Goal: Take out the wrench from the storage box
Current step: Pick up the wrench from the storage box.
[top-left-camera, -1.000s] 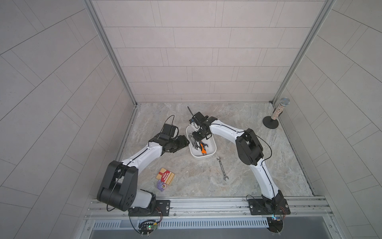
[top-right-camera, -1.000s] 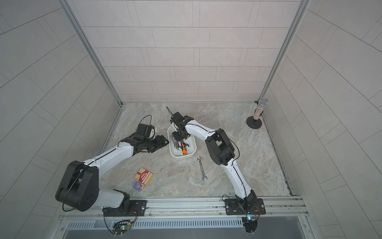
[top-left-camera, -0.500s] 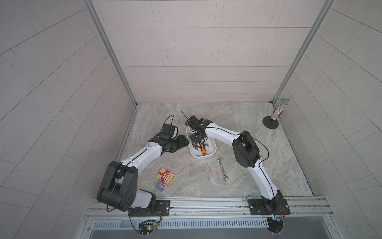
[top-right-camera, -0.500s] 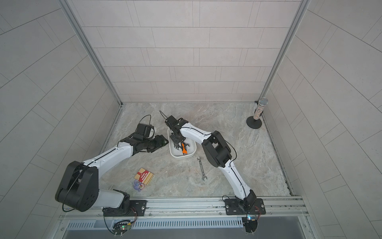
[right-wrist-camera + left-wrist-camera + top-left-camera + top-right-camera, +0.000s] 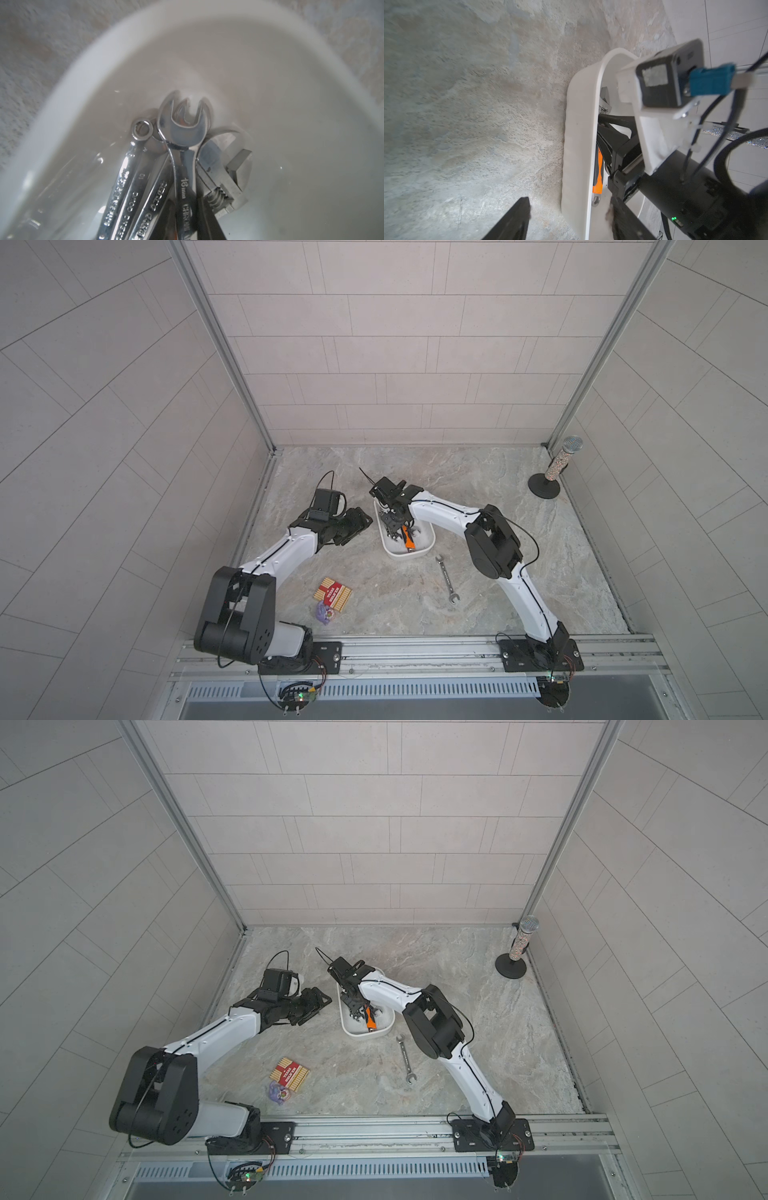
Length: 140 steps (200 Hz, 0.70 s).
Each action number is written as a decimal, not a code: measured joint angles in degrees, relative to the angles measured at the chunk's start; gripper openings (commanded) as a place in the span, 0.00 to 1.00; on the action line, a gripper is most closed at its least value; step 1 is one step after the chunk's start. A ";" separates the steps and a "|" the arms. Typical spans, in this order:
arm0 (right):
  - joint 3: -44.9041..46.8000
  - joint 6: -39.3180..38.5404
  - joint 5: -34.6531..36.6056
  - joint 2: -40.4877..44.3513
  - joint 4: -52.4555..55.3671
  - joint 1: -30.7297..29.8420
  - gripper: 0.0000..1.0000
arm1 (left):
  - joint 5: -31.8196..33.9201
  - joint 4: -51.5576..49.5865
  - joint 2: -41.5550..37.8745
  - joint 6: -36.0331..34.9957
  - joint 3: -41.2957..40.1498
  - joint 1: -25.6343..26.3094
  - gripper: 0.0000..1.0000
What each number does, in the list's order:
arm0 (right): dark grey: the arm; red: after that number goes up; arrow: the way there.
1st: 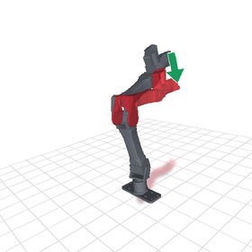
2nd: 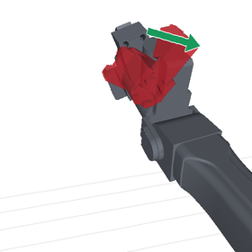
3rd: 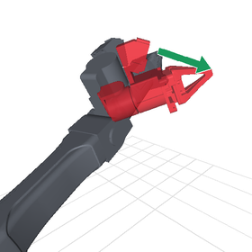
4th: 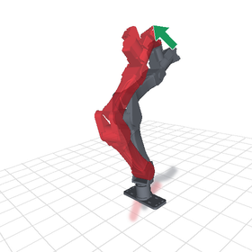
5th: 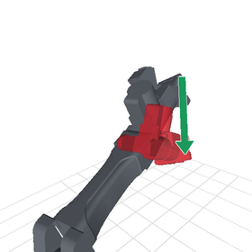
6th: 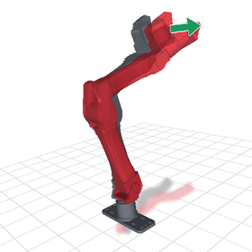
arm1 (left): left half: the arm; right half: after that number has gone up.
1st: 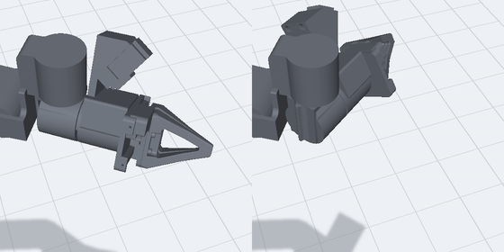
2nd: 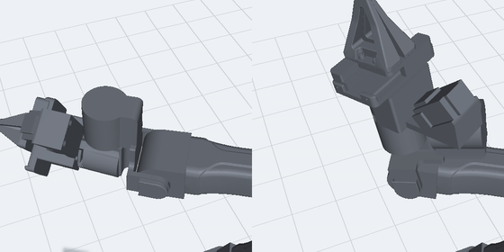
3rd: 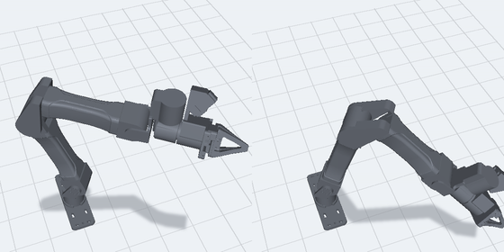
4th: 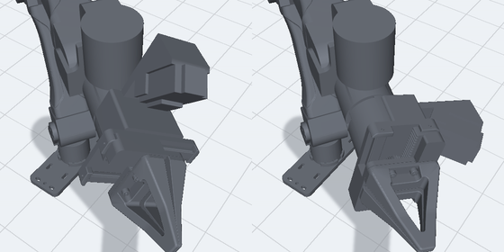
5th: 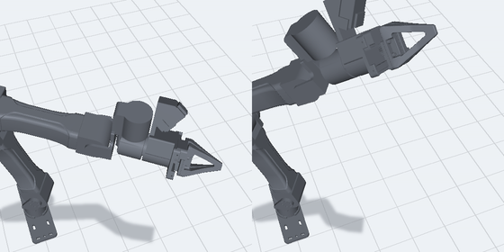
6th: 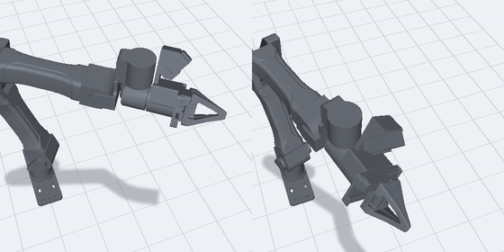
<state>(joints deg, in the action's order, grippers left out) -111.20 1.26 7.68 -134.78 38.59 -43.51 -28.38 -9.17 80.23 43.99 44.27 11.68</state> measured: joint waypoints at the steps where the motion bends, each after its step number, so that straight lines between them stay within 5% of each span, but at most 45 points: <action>1: 0.07 -0.07 0.09 0.02 -0.07 0.00 0.18 | 0.00 0.02 0.00 0.00 0.00 -0.02 0.68; 63: 0.59 0.28 0.76 0.35 -1.18 0.00 0.00 | -0.35 0.81 -0.31 0.57 -0.48 -0.33 0.67; 140: 0.68 3.87 -2.99 1.51 -0.52 0.98 0.00 | -0.13 0.76 -1.88 0.55 -0.50 -0.33 0.67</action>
<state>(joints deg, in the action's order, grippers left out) -110.52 5.13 4.69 -133.27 38.06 -42.52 -28.51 -8.40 78.35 44.53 43.77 11.35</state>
